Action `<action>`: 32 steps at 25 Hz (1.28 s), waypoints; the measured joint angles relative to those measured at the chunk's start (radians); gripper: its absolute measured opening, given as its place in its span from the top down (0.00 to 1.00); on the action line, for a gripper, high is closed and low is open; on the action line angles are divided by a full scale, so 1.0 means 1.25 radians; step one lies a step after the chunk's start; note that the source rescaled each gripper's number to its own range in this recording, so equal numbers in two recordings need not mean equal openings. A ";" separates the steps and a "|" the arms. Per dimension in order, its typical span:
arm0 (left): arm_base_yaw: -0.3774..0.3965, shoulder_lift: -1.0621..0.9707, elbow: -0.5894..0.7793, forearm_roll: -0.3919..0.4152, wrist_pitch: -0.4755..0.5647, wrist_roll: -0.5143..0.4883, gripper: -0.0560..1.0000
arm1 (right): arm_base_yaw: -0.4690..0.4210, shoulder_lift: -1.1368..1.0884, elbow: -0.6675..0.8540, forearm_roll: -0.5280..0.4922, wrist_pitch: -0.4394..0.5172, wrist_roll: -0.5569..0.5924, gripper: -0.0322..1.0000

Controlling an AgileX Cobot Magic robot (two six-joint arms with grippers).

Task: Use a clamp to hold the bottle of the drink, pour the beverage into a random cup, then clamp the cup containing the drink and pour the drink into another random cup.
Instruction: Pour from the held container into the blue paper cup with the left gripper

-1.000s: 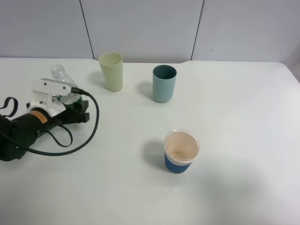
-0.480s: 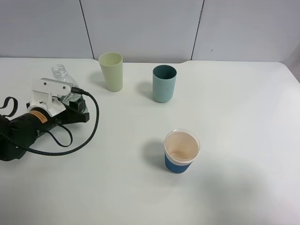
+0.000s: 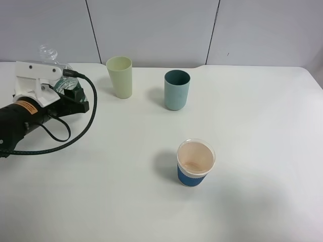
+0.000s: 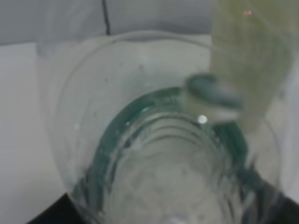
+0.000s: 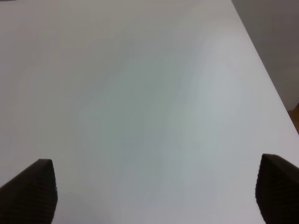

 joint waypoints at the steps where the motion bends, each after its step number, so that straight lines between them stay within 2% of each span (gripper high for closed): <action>1: -0.014 -0.019 0.001 -0.033 0.013 0.032 0.94 | 0.000 0.000 0.000 0.000 0.000 0.000 0.43; 6: -0.101 -0.114 0.002 -0.250 0.058 0.247 0.94 | 0.000 0.000 0.000 0.000 0.000 0.001 0.43; 13: -0.272 -0.184 0.001 -0.560 0.072 0.630 0.94 | 0.000 0.000 0.000 0.000 0.000 0.001 0.43; 16: -0.350 -0.197 0.001 -0.663 0.066 0.758 0.94 | 0.000 0.000 0.000 0.000 0.000 0.001 0.43; 24: -0.527 -0.204 -0.058 -0.876 0.039 1.024 0.94 | 0.000 0.000 0.000 0.000 0.000 0.001 0.43; 29: -0.603 -0.194 -0.113 -0.955 0.014 1.209 0.94 | 0.000 0.000 0.000 0.000 0.000 0.001 0.43; 32: -0.633 -0.163 -0.142 -0.975 -0.013 1.311 0.94 | 0.000 0.000 0.000 0.000 0.000 0.001 0.43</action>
